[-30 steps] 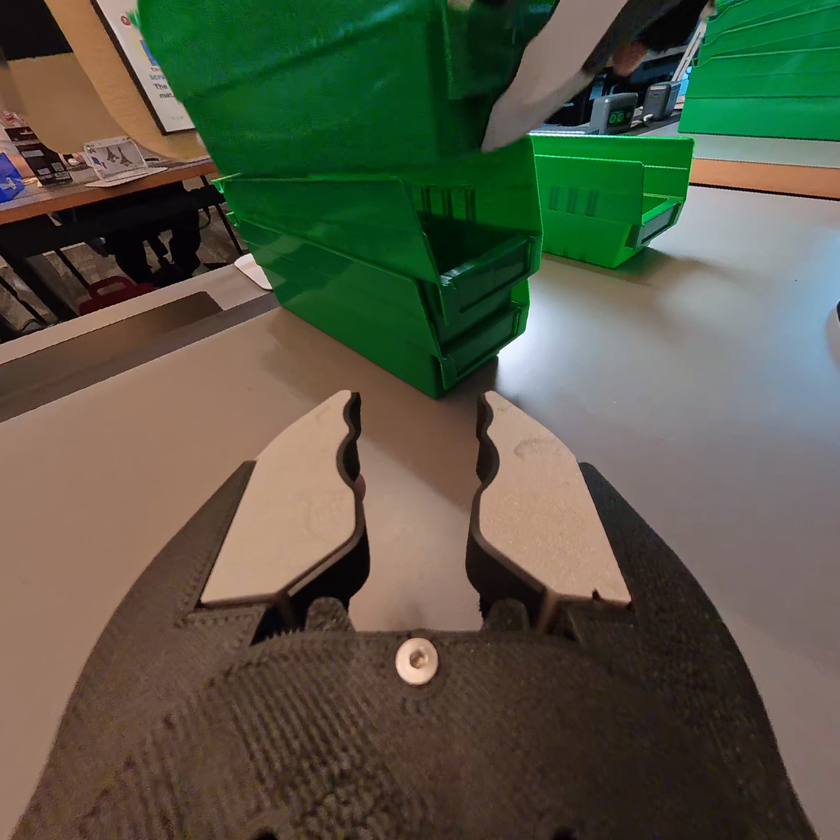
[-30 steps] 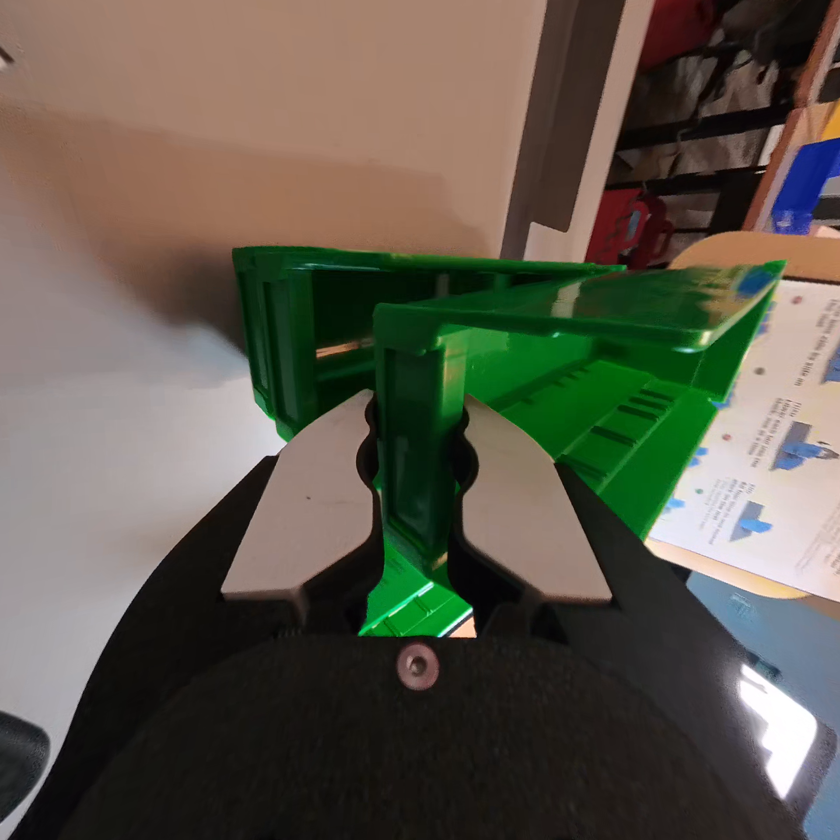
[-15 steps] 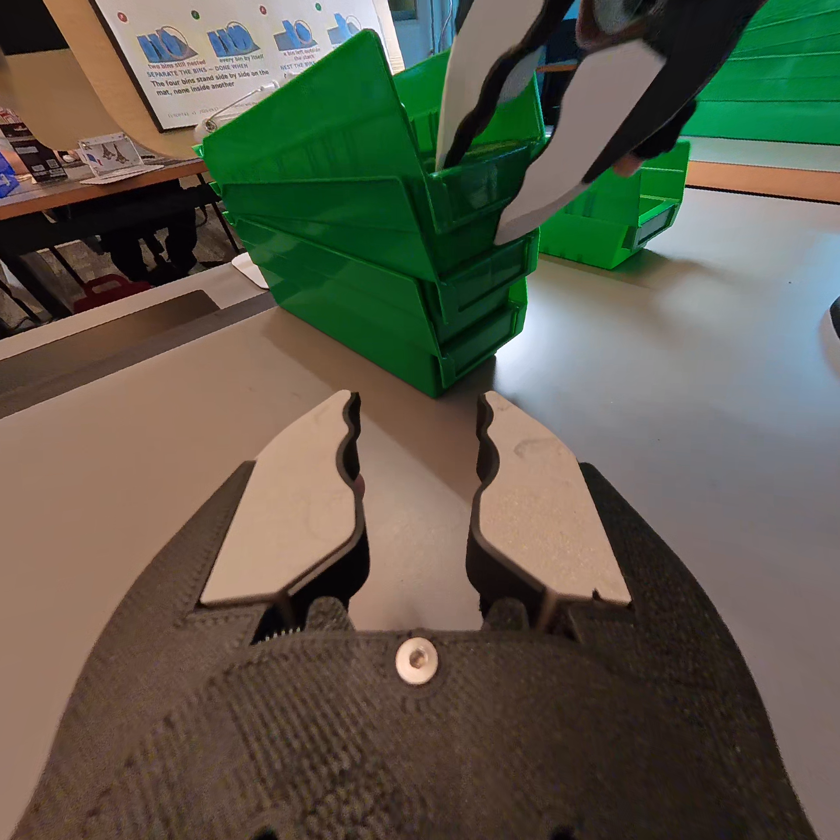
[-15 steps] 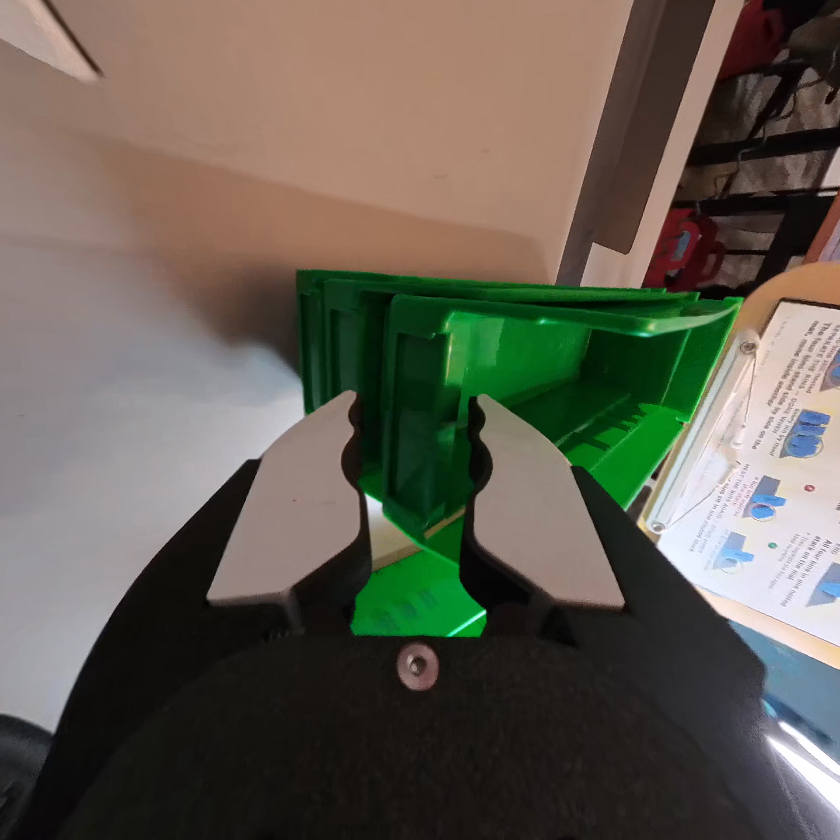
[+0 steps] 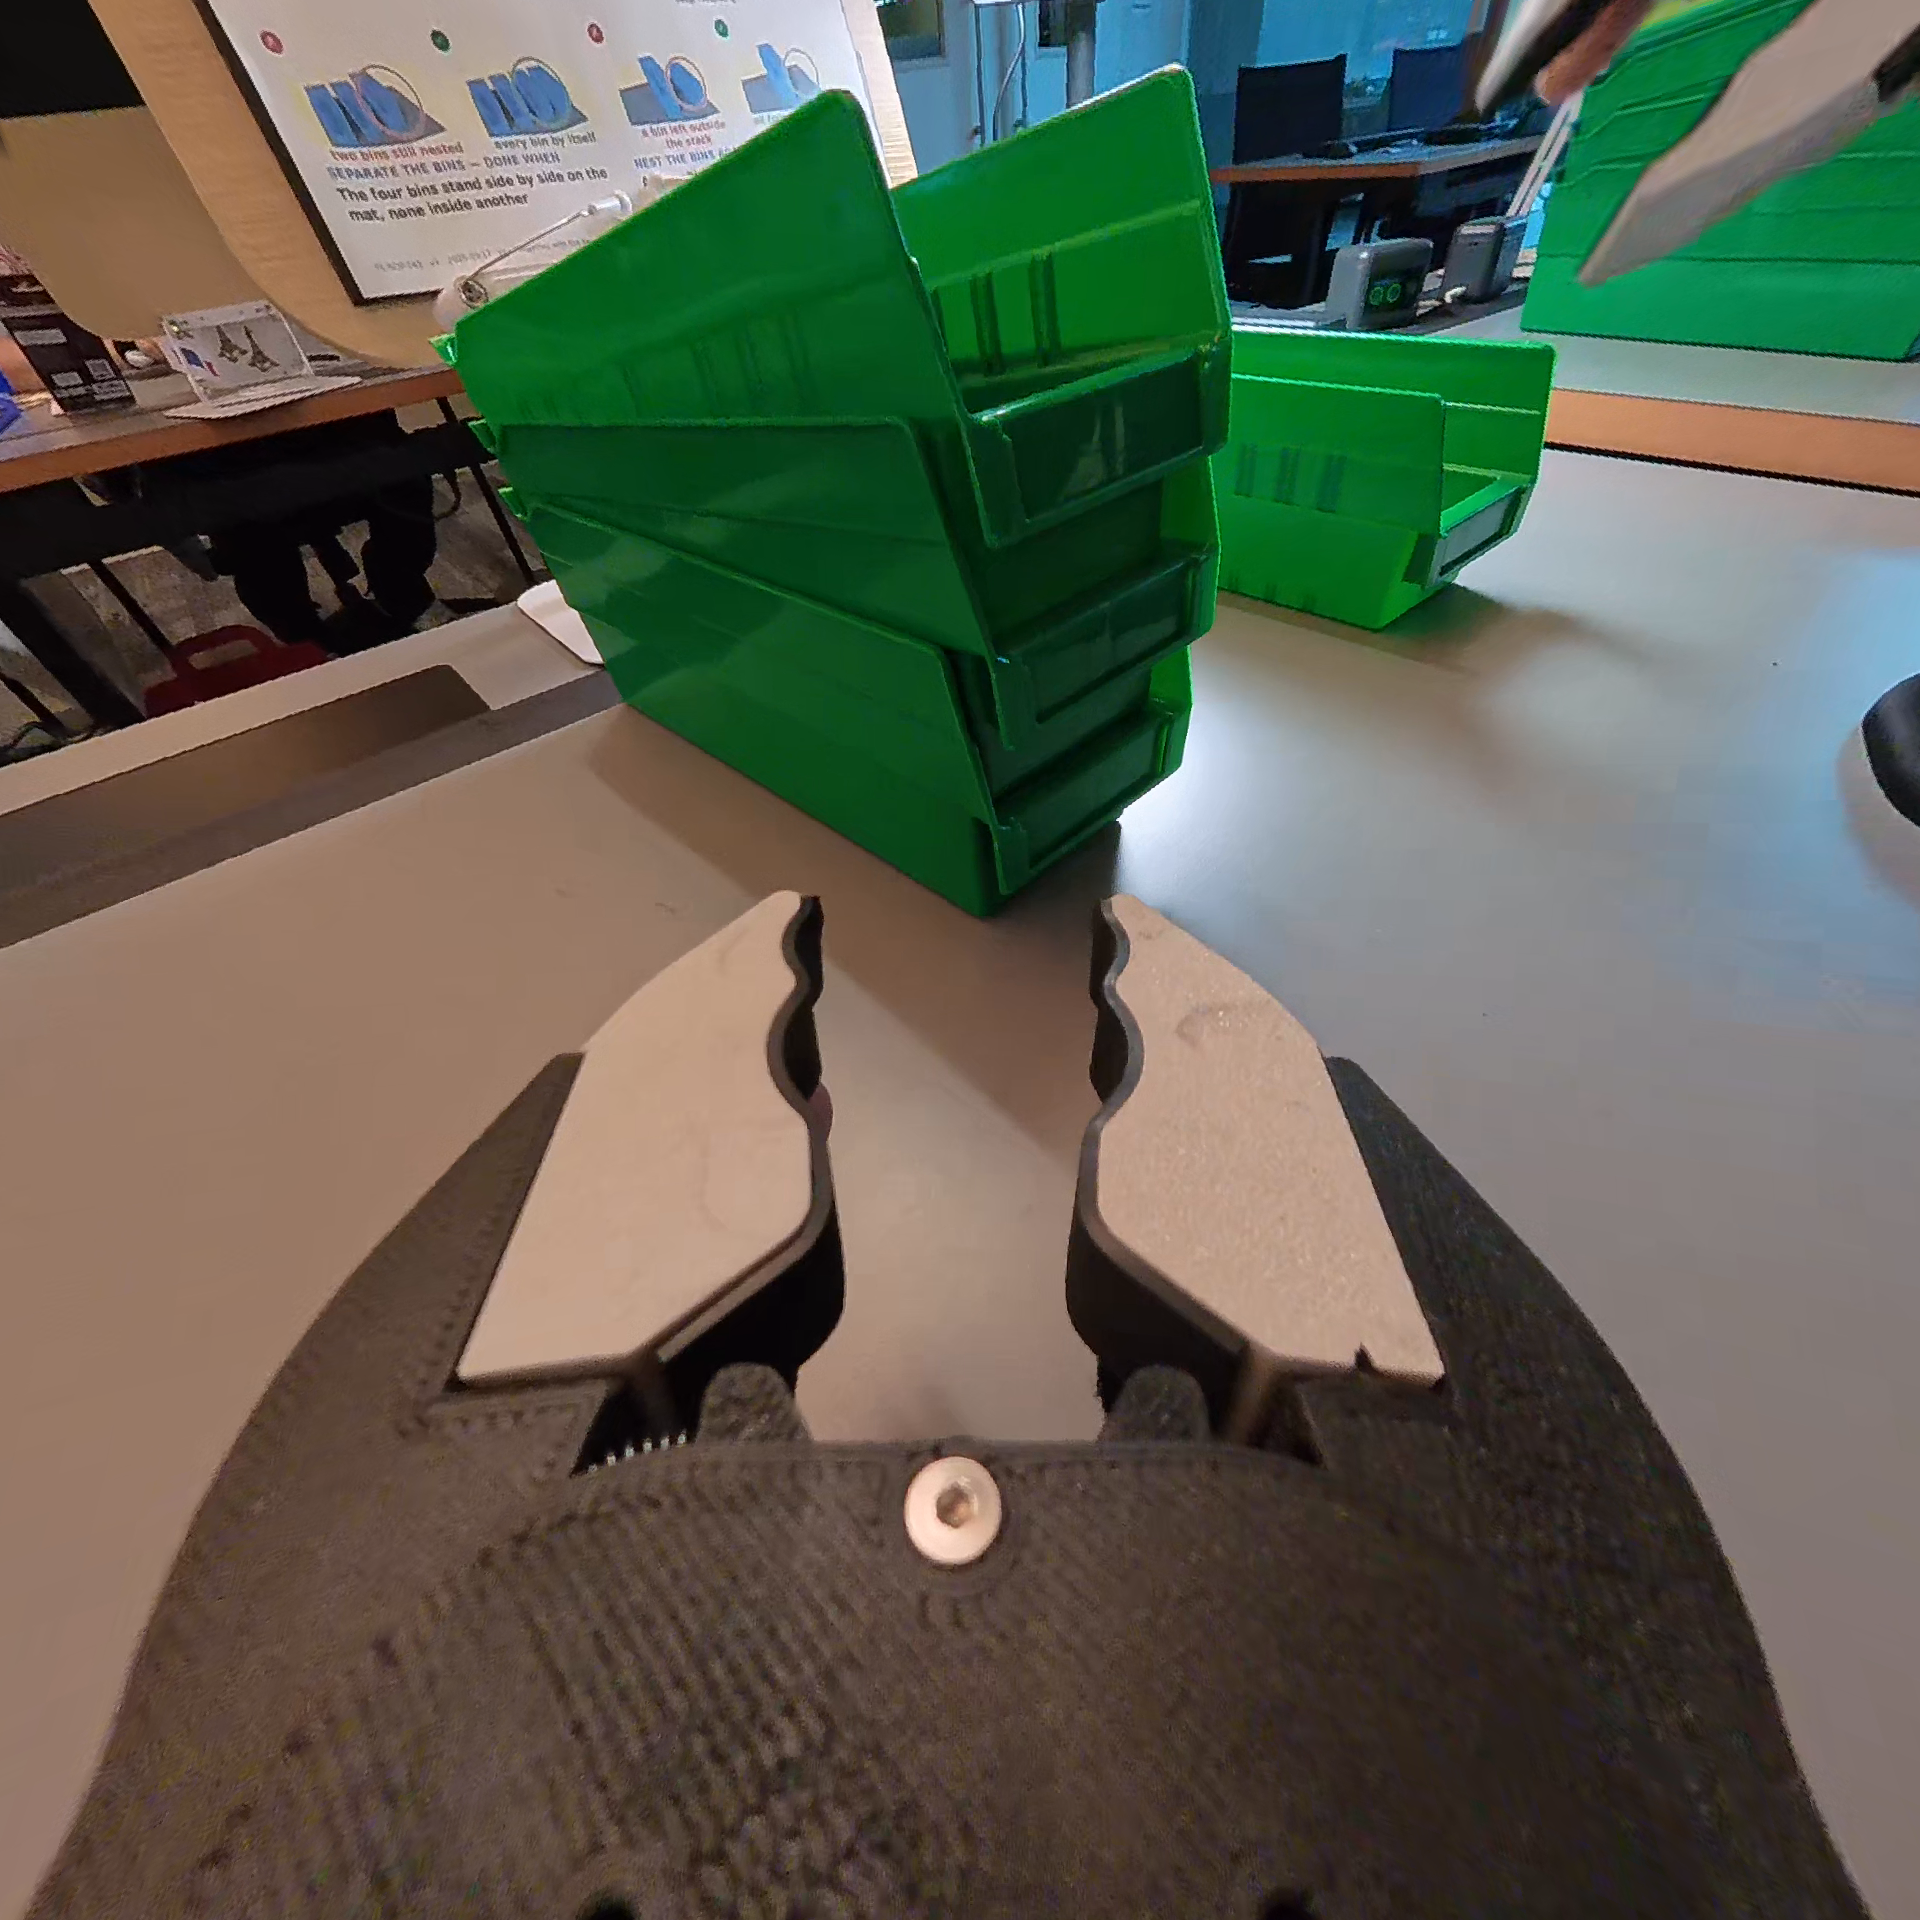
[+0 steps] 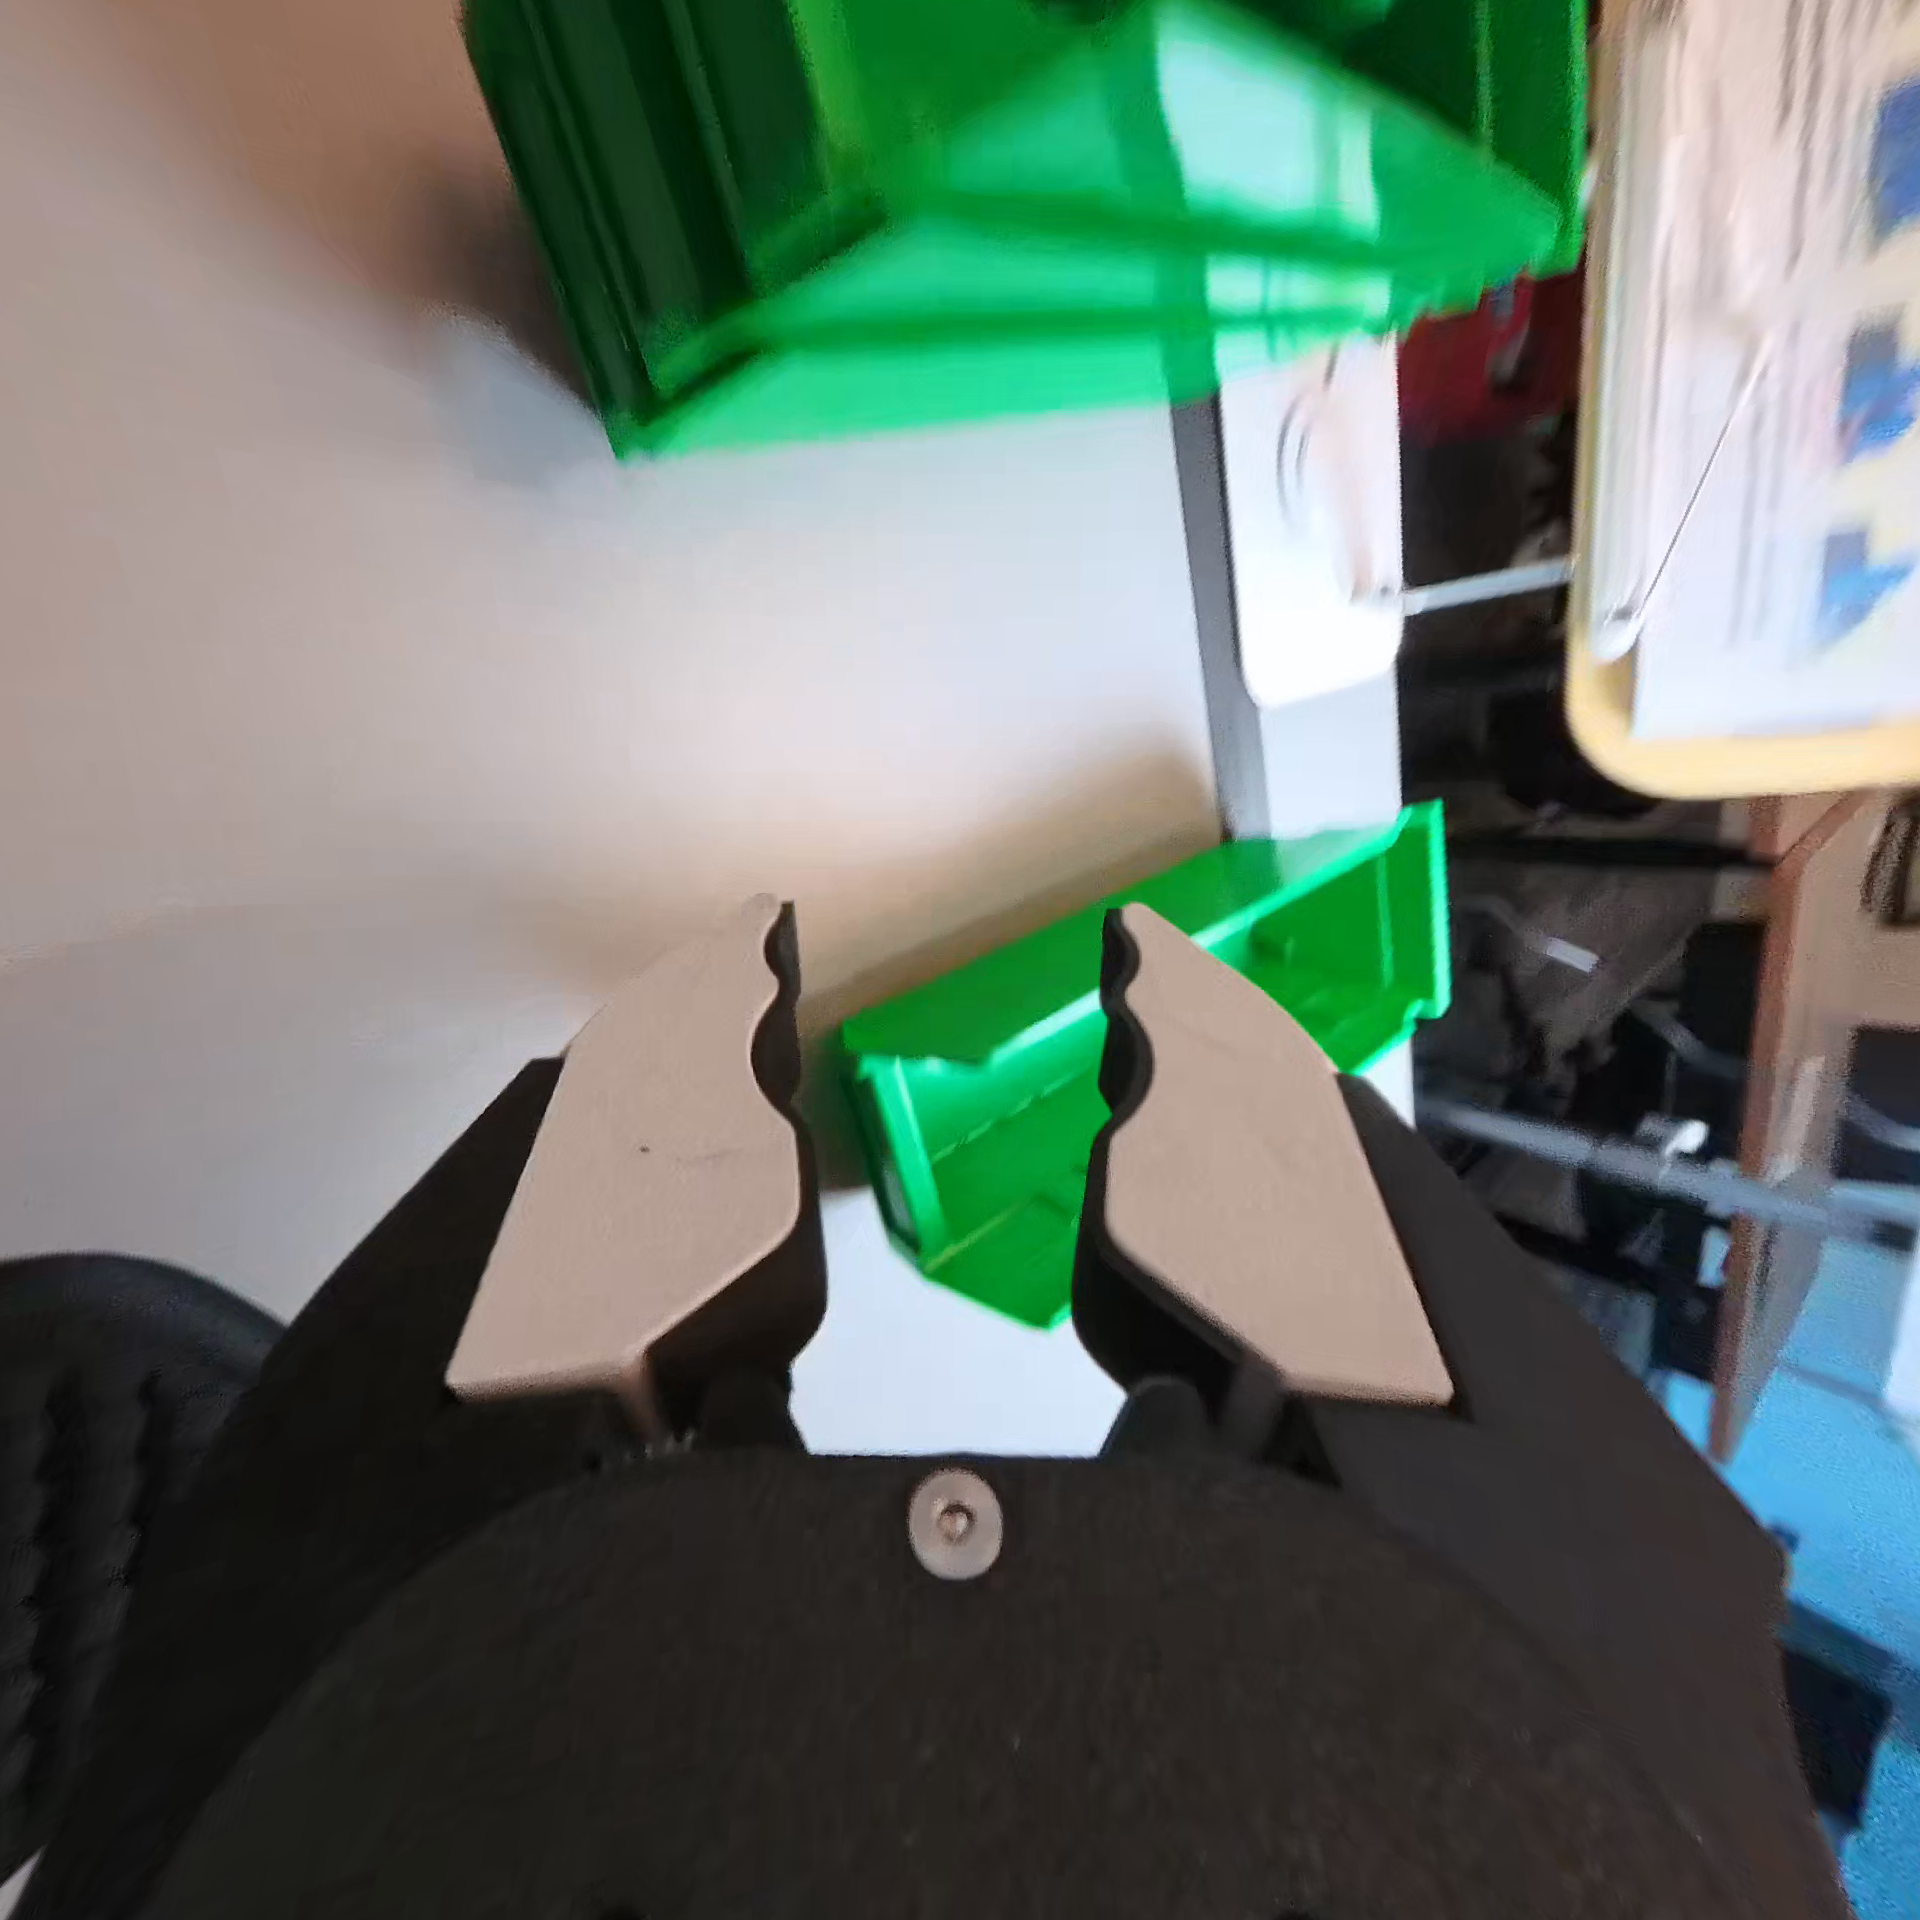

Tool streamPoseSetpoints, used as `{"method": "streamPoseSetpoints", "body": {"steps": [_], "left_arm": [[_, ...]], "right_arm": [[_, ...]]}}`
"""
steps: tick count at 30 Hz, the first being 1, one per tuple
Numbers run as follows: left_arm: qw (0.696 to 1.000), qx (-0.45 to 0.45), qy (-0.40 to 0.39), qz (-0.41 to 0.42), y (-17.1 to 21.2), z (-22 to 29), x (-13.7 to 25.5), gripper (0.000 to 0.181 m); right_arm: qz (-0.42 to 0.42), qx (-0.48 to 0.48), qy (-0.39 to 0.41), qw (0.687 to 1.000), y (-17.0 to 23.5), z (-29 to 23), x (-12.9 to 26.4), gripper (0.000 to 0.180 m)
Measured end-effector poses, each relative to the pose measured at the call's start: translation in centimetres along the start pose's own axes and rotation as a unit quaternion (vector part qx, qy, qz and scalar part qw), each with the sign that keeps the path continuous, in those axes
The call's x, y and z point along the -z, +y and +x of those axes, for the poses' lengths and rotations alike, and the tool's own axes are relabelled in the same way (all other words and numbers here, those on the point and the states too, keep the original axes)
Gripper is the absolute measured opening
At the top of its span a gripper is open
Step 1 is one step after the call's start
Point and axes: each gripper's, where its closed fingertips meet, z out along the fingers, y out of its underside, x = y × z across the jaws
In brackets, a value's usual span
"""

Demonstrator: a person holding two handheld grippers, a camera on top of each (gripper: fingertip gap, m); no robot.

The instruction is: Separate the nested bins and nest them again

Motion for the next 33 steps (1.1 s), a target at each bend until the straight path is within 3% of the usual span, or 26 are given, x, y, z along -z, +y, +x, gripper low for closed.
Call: {"method": "streamPoseSetpoints", "body": {"steps": [5, 11, 16, 19, 33], "left_arm": [[1.0, -0.003, 0.004, -0.014, 0.6, 0.2, -0.4, 0.05], [1.0, -0.009, 0.003, -0.024, 1.0, 0.3, -0.8, 0.049], [0.999, -0.007, 0.011, -0.036, 1.4, 0.5, -1.6, 0.049], [0.999, -0.006, 0.021, -0.043, 1.8, 0.7, -2.2, 0.05], [0.997, -0.029, 0.024, -0.062, 2.7, 1.4, -3.0, 0.051]], "right_arm": [[-0.07, -0.036, -0.003, 0.997, 9.3, -1.2, -2.7, 0.062], [-0.11, -0.004, -0.011, 0.994, 14.4, -3.2, -8.0, 0.064], [-0.126, 0.019, -0.007, 0.992, 15.2, -2.7, -10.3, 0.053], [-0.135, 0.037, -0.001, 0.99, 15.5, -2.6, -10.9, 0.031], [-0.048, 0.071, 0.016, 0.996, 11.1, -7.4, -7.1, 0.028]]}}
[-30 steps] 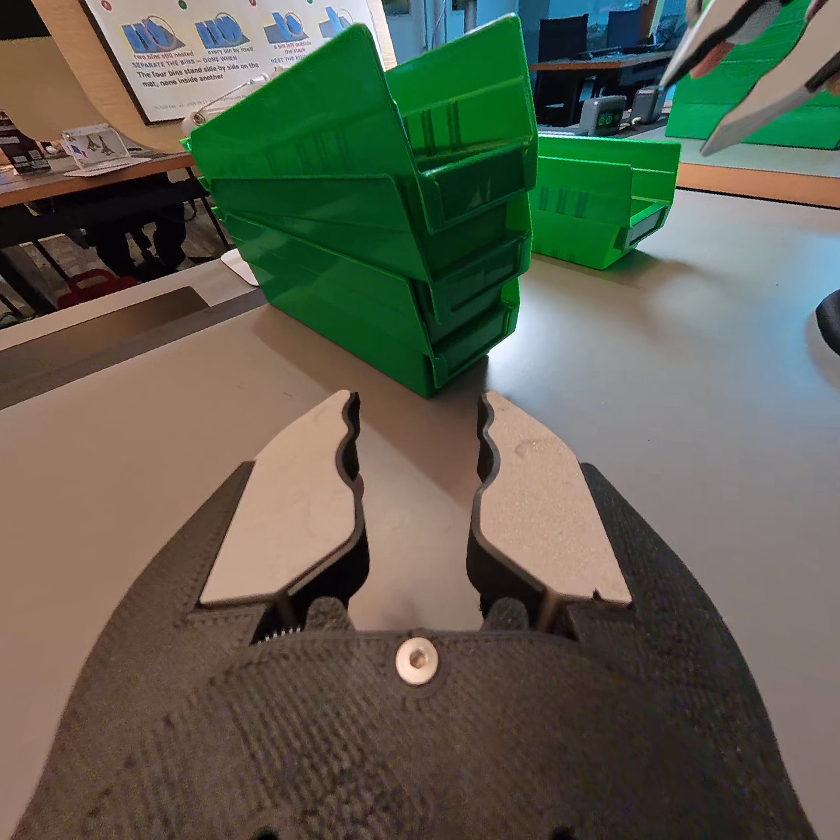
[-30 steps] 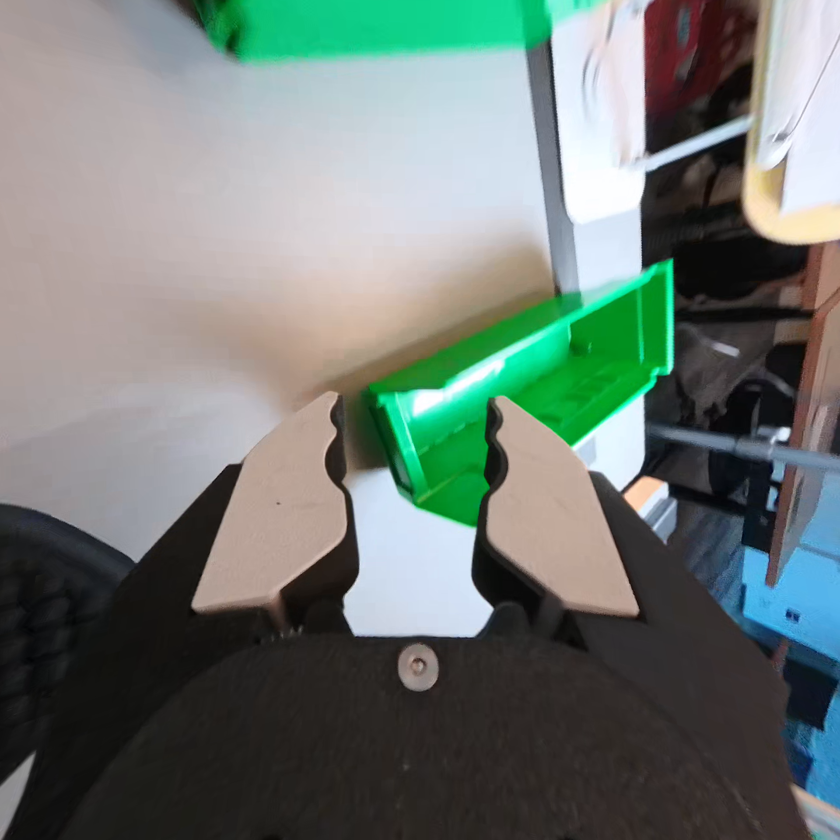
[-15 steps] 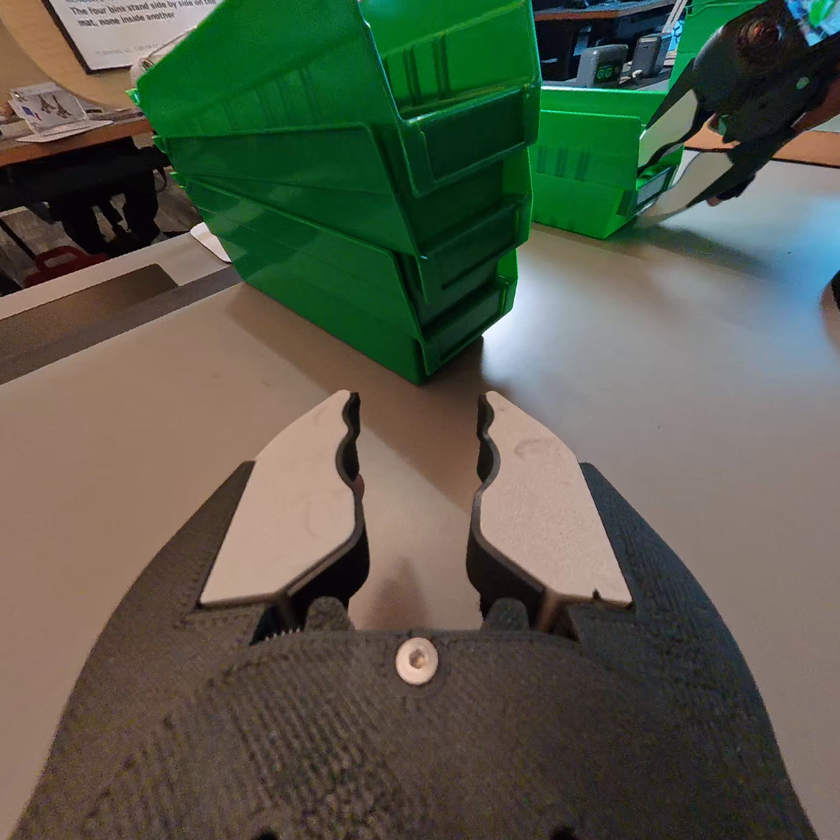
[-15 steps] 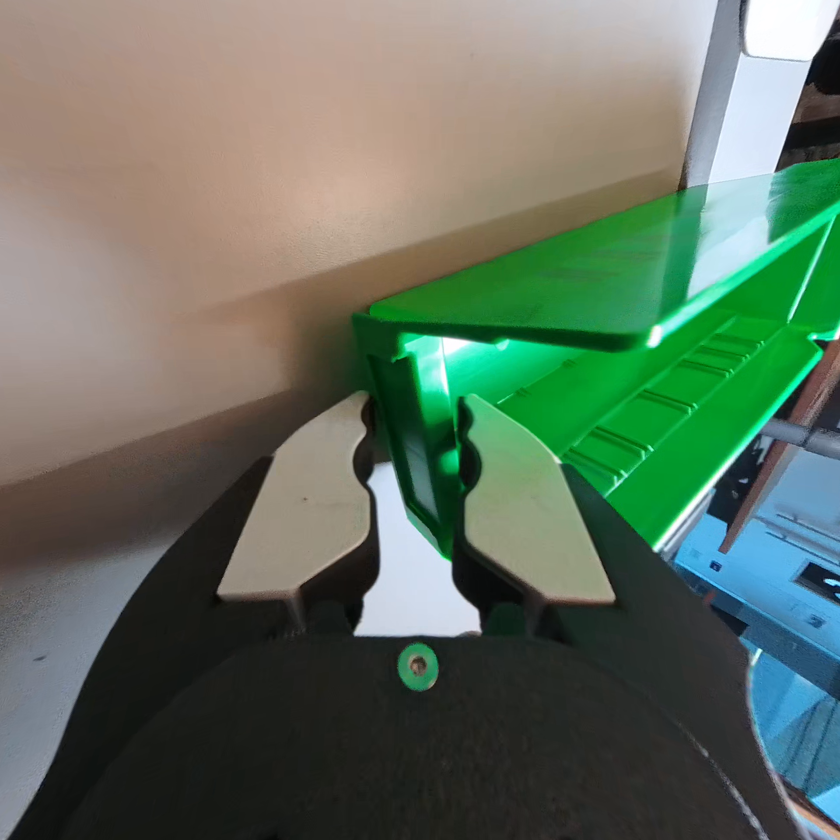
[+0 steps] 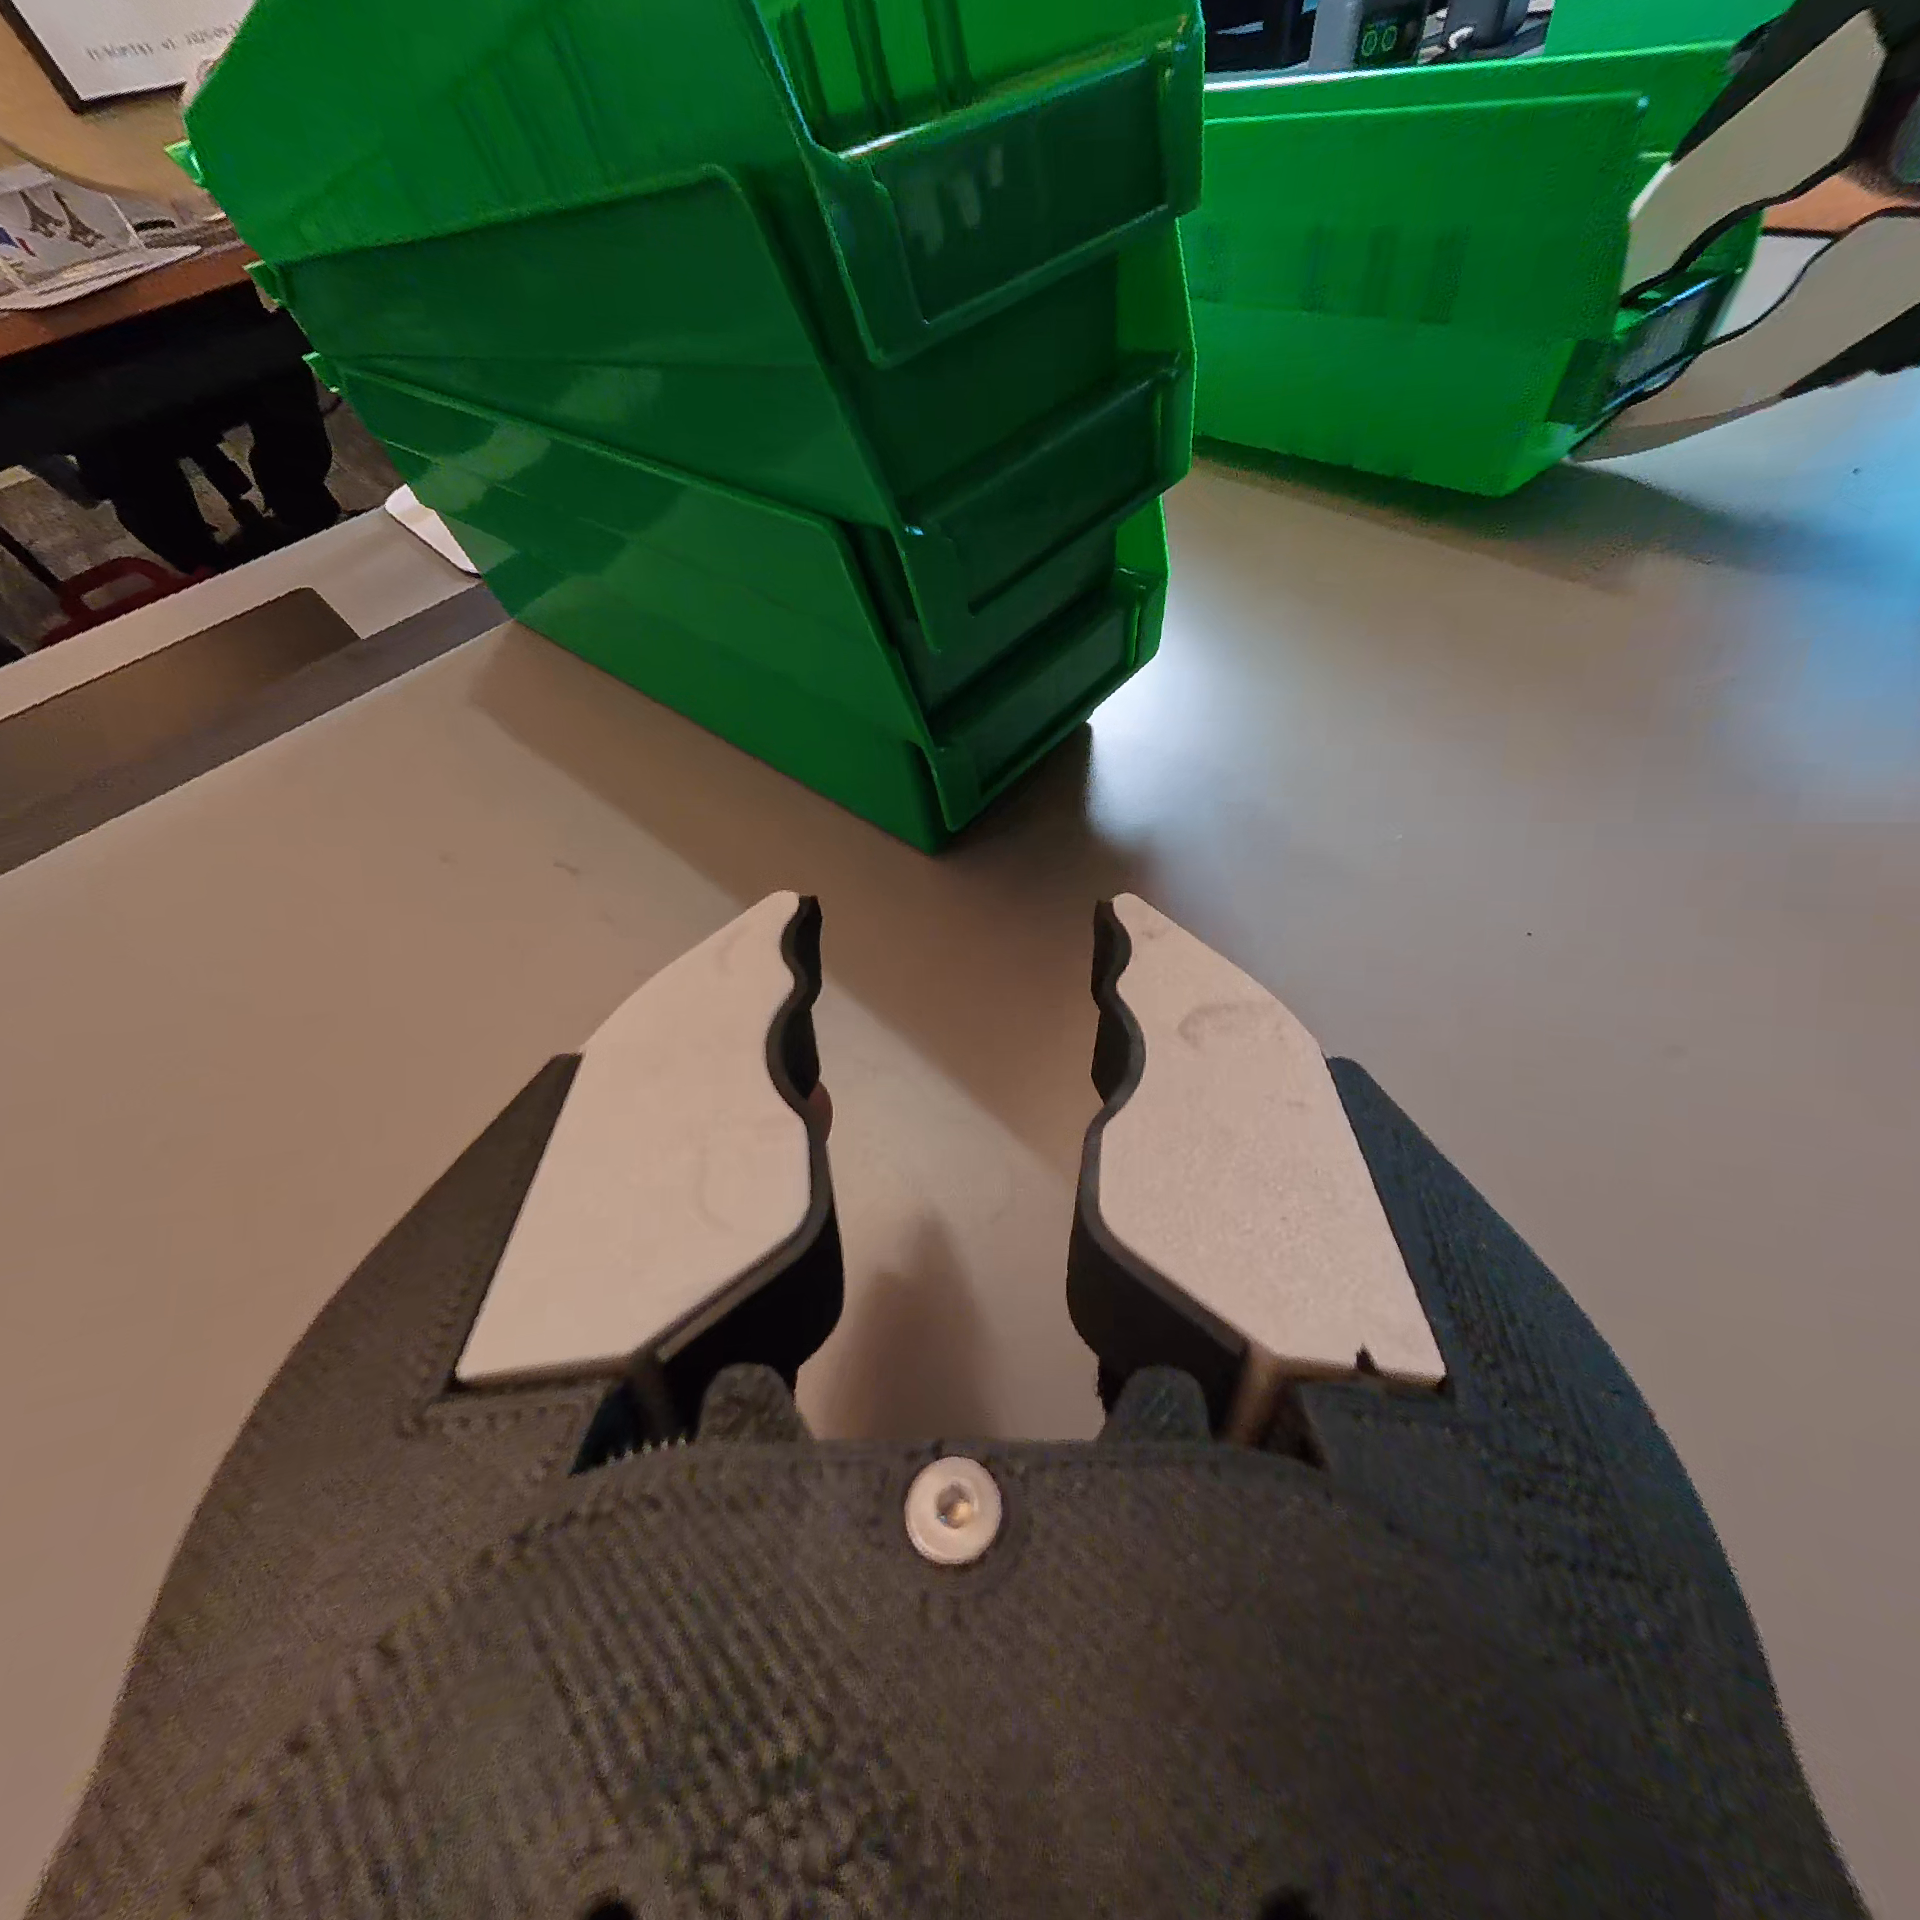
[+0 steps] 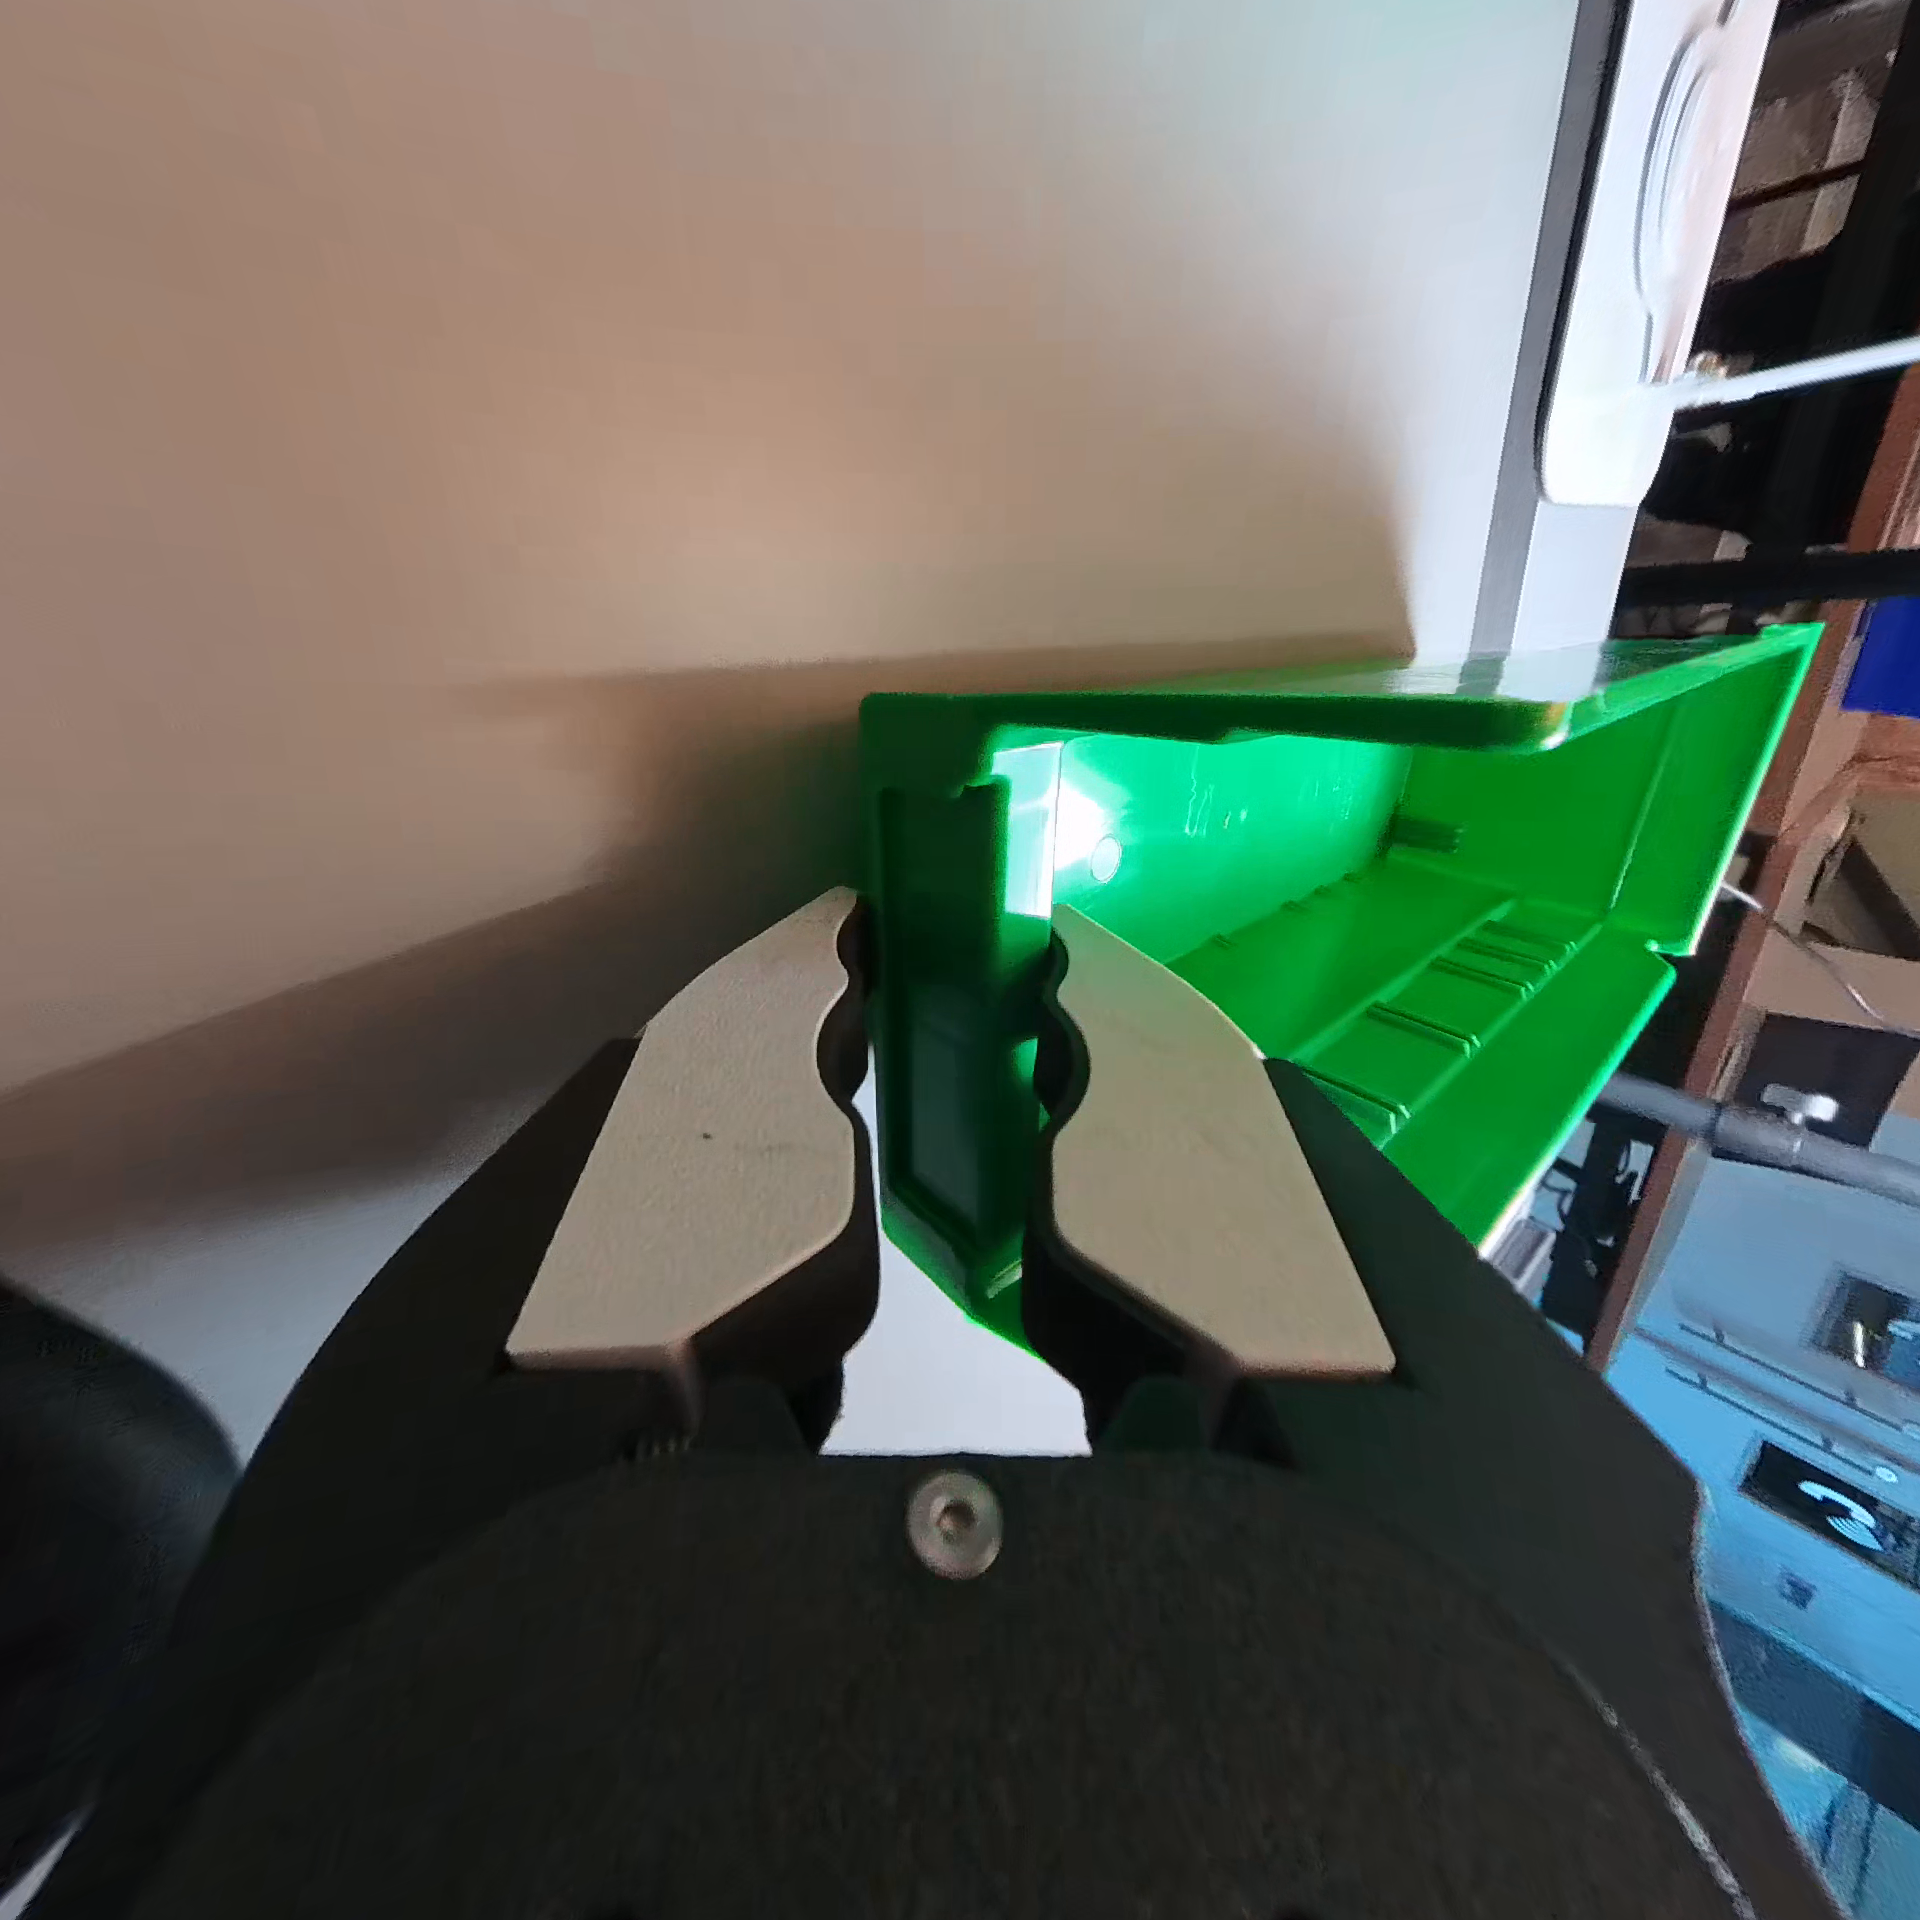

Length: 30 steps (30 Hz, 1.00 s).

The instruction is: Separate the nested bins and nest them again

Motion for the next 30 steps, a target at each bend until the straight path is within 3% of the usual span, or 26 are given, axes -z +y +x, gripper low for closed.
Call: {"method": "streamPoseSetpoints", "body": {"steps": [10, 17, 25, 30], "left_arm": [[1.0, -0.008, -0.002, -0.006, 0.2, 0.1, -0.2, 0.05], [1.0, -0.011, -0.003, -0.004, 0.2, 0.2, -0.1, 0.05], [1.0, -0.02, -0.002, -0.003, 0.2, 0.5, -0.1, 0.05], [1.0, -0.012, -0.008, 0.016, -0.4, 0.2, 0.4, 0.051]], "right_arm": [[0.055, -0.002, 0.017, 0.998, -4.4, -0.4, 4.4, 0.029], [0.072, 0.007, 0.072, 0.995, -7.9, 3.5, 8.3, 0.029], [0.12, 0.042, 0.166, 0.978, -17.7, 11.9, 13.6, 0.03], [0.124, 0.077, 0.149, 0.978, -23.6, 13.8, 12.5, 0.029]]}}
